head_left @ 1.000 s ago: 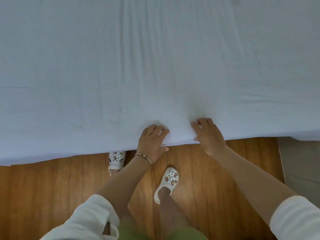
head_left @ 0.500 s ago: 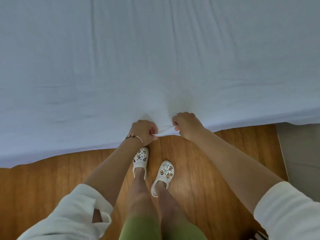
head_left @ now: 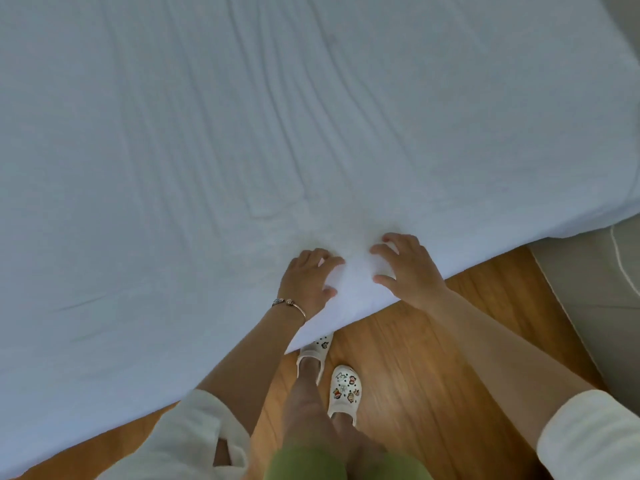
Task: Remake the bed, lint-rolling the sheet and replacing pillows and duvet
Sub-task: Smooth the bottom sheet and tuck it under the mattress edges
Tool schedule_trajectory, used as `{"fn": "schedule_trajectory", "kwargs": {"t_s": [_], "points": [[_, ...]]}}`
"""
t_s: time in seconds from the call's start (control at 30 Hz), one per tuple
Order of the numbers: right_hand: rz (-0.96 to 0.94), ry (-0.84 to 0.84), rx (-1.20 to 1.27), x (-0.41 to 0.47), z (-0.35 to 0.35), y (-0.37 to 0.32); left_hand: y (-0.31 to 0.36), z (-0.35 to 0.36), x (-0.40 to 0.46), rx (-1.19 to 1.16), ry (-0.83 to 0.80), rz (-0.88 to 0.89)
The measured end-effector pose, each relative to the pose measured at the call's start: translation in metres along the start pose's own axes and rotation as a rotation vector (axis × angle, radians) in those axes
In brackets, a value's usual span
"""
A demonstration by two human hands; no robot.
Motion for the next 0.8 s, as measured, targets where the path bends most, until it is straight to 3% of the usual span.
{"fn": "schedule_trajectory", "kwargs": {"t_s": [0.23, 0.43, 0.8], "points": [[0.157, 0.062, 0.090, -0.003, -0.033, 0.058, 0.066, -0.005, 0.077, 0.242, -0.163, 0.415], [0.442, 0.158, 0.251, -0.033, -0.055, 0.133, 0.131, -0.010, 0.132, 0.361, -0.155, 0.450], [0.472, 0.336, 0.314, -0.040, -0.138, 0.313, 0.322, -0.020, 0.304, 0.430, -0.136, 0.547]]}}
Point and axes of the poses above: each hand's wrist, its own x-axis towards the middle knuckle, its own z-axis out of the palm, y = z × x, the point moved 8 cm from there along x, towards the middle knuckle, and after that the axes turned 9 degrees about x, right-handed, at the moved point
